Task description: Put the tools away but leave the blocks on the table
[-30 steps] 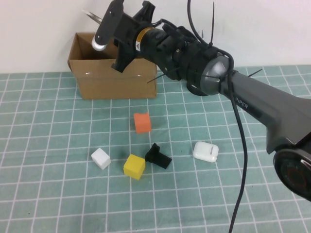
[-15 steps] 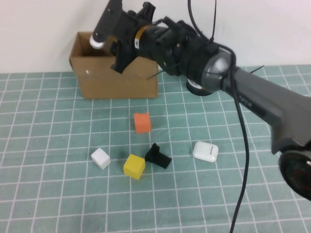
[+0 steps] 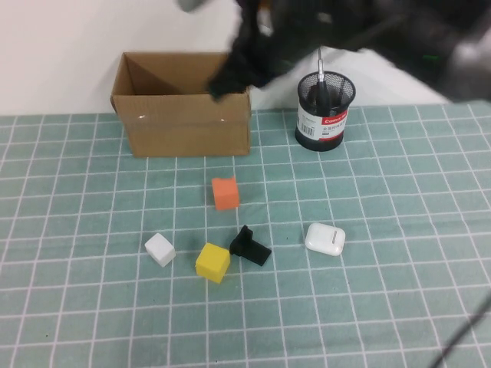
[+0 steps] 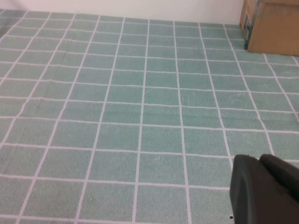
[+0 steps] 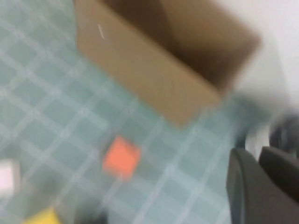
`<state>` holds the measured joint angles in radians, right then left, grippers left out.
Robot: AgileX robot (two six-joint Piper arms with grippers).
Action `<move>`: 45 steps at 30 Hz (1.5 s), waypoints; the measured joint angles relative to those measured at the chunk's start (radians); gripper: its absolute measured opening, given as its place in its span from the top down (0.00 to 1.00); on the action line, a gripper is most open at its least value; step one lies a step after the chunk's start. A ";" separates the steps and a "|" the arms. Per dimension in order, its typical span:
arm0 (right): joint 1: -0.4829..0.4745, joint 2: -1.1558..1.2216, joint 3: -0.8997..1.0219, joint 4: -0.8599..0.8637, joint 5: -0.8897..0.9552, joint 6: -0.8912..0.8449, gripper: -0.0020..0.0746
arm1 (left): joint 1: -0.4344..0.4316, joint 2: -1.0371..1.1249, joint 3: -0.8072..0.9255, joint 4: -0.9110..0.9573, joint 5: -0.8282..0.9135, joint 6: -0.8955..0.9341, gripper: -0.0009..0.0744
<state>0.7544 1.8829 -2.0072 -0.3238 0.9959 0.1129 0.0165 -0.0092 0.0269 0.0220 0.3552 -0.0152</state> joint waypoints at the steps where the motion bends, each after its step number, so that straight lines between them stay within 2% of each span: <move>1: 0.000 -0.040 0.054 -0.003 0.014 0.029 0.97 | 0.000 0.000 0.000 0.000 0.000 0.000 0.99; 5: -0.002 -0.203 0.265 -0.006 0.038 0.115 0.98 | 0.000 0.000 0.000 -0.002 0.000 0.000 0.99; 8: -0.002 -0.309 0.355 -0.009 0.080 0.149 0.98 | 0.000 0.000 0.000 -0.002 0.000 0.000 0.99; 12: -0.002 -0.390 0.395 0.003 0.222 0.172 0.98 | 0.000 0.000 0.000 -0.002 0.000 0.000 0.99; 19: -0.002 -0.410 0.409 -0.016 0.253 0.178 0.98 | 0.000 0.000 0.000 -0.002 0.000 0.000 0.99; 25: -0.002 -0.437 0.448 -0.040 0.253 0.010 0.98 | 0.000 0.000 0.000 -0.002 0.000 0.000 0.99; 29: -0.031 -0.514 0.513 -0.015 0.253 -0.035 0.98 | 0.000 0.000 0.000 -0.002 0.000 0.000 0.99; 32: -0.102 -0.628 0.629 0.043 0.183 -0.086 0.98 | 0.000 0.000 0.000 -0.002 0.000 0.000 0.99; 38: -0.360 -0.931 1.034 0.208 -0.173 -0.283 0.98 | 0.000 0.000 0.000 -0.002 0.000 0.000 0.99; 45: -0.610 -1.234 1.504 0.290 -0.560 -0.312 0.98 | 0.000 0.000 0.000 -0.002 0.000 0.000 0.99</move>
<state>0.1448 0.6494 -0.5032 -0.0338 0.4355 -0.1994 0.0165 -0.0092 0.0269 0.0204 0.3552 -0.0152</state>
